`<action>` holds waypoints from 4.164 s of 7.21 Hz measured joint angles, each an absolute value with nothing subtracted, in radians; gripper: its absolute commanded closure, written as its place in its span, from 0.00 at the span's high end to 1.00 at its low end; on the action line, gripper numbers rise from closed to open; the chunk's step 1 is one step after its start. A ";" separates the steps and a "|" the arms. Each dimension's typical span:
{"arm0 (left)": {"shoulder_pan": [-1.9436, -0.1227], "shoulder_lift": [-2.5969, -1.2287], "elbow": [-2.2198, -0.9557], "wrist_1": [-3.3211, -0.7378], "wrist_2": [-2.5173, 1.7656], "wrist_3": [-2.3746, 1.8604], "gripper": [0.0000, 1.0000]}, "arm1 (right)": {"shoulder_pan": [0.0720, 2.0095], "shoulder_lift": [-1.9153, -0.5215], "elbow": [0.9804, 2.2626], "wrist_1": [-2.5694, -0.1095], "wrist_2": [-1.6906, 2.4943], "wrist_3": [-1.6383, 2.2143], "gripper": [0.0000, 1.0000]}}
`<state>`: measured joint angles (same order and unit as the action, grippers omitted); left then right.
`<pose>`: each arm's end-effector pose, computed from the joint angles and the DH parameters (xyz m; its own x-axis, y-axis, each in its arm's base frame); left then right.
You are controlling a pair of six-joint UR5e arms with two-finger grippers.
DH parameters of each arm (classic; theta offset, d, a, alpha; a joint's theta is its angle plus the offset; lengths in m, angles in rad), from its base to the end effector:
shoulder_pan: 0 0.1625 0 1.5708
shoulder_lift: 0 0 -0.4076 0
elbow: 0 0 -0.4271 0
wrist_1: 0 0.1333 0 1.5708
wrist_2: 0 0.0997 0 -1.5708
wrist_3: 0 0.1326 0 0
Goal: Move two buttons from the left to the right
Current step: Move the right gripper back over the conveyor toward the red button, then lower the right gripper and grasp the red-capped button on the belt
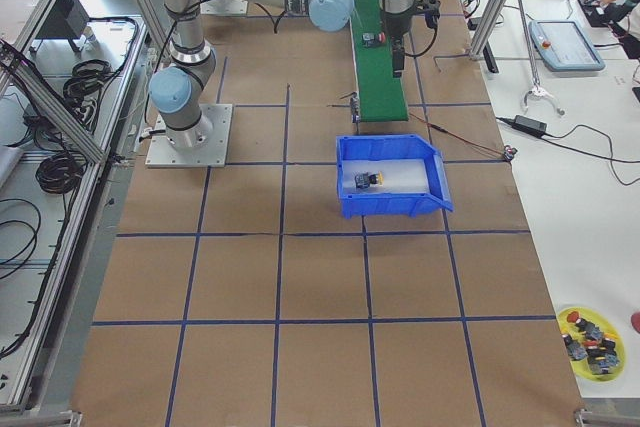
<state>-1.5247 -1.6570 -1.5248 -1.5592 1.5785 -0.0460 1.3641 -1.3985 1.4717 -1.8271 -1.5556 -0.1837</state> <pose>-0.1064 -0.5632 0.4160 -0.9957 -0.0917 -0.0090 -0.0920 0.9954 0.0282 0.0056 -0.6326 0.4206 -0.9996 0.0233 0.0186 0.0195 0.9832 -0.1817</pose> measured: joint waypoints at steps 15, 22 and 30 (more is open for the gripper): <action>-1.525 -1.657 -1.525 -1.560 1.578 -0.045 1.00 | 1.603 -1.230 1.547 -2.000 -1.441 0.056 0.99; -1.525 -1.658 -1.525 -1.559 1.577 -0.047 1.00 | 1.645 -1.098 1.571 -2.134 -1.414 0.124 0.99; -1.525 -1.659 -1.524 -1.559 1.577 -0.049 1.00 | 1.644 -1.102 1.585 -2.133 -1.584 0.104 0.05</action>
<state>-1.5248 -1.6591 -1.5235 -1.5585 1.5769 -0.0490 1.6440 -1.1023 1.5855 -2.1332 -1.5836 0.1039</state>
